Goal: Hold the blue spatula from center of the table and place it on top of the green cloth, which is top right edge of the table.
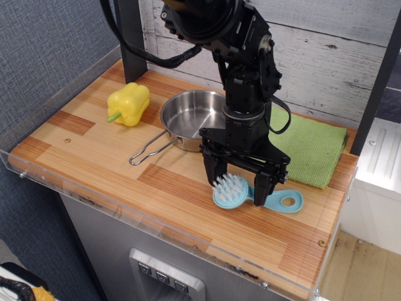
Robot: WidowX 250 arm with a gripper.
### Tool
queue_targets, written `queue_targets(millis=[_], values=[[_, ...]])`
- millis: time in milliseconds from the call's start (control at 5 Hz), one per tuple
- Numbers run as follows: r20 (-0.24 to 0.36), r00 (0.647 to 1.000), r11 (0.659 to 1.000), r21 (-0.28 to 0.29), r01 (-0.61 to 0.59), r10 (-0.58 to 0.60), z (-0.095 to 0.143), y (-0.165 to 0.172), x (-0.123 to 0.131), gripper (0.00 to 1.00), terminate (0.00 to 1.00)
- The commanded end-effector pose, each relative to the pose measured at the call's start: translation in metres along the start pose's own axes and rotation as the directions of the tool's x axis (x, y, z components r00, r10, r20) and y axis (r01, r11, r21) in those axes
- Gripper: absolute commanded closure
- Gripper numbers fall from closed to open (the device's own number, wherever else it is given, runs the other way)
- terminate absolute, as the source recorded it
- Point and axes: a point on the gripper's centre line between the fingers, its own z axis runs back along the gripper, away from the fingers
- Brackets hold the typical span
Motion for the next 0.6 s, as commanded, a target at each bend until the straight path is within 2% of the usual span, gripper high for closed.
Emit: queue_targets(millis=[0,400], values=[[0.029,0.999,1.0,0.015,0.022,-0.022,0.016,-0.007,0.003,1.0,0.0],[0.141,0.989,0.999,0.025,0.032,-0.035,0.065,-0.016,0.012,1.0,0.0]])
